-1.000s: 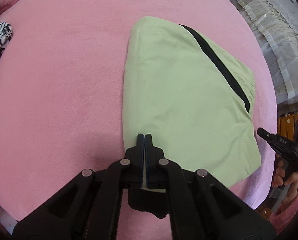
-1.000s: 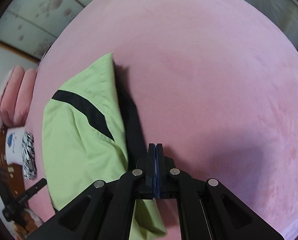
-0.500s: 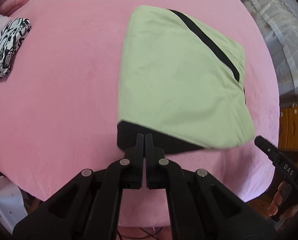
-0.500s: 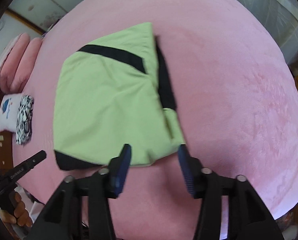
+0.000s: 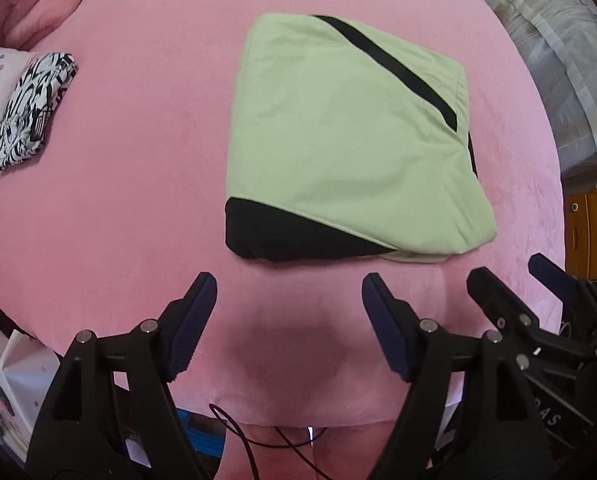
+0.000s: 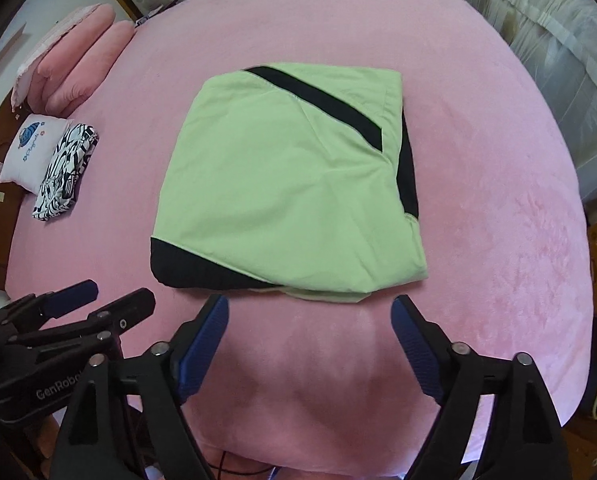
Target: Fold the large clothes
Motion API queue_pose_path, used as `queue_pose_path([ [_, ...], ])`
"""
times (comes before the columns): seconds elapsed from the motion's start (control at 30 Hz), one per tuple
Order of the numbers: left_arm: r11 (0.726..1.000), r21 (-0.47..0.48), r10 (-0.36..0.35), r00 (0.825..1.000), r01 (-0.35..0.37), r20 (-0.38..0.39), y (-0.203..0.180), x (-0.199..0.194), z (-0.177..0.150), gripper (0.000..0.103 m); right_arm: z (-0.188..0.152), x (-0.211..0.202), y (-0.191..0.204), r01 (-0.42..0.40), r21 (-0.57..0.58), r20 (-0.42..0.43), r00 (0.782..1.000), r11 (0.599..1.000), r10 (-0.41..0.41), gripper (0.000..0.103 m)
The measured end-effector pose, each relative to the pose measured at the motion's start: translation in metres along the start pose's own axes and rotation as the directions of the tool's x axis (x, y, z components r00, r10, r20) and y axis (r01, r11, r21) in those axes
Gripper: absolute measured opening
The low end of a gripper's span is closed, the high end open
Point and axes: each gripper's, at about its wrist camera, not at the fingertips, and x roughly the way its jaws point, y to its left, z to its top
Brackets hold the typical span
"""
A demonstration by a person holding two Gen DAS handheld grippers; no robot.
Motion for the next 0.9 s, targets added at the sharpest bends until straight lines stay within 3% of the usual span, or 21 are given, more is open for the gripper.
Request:
queue_pose_path([
  [0.17,0.999,-0.014,-0.029,0.999,0.029,-0.016,0.003,0.002,0.006,0.074,0.002,-0.001,-0.005,-0.011,0.009,-0.029,1.000,1.000,0.011,0.103],
  [0.43,1.000,0.008,0.003,1.000,-0.003,0.009,0.000,-0.004,0.009,0.074,0.007,0.001,-0.007,-0.013,0.019,-0.037,0.999,1.000,0.014,0.103],
  [0.57,1.000,-0.001,-0.018,1.000,0.018,0.007,0.001,-0.006,0.012,0.074,0.007,0.000,-0.003,-0.009,0.002,-0.027,1.000,1.000,0.009,0.103],
  [0.9,0.998,0.034,-0.052,0.999,0.053,-0.016,0.003,0.009,0.027,0.074,0.007,0.020,-0.030,-0.107,0.137,-0.053,0.992,0.985,0.115,0.103],
])
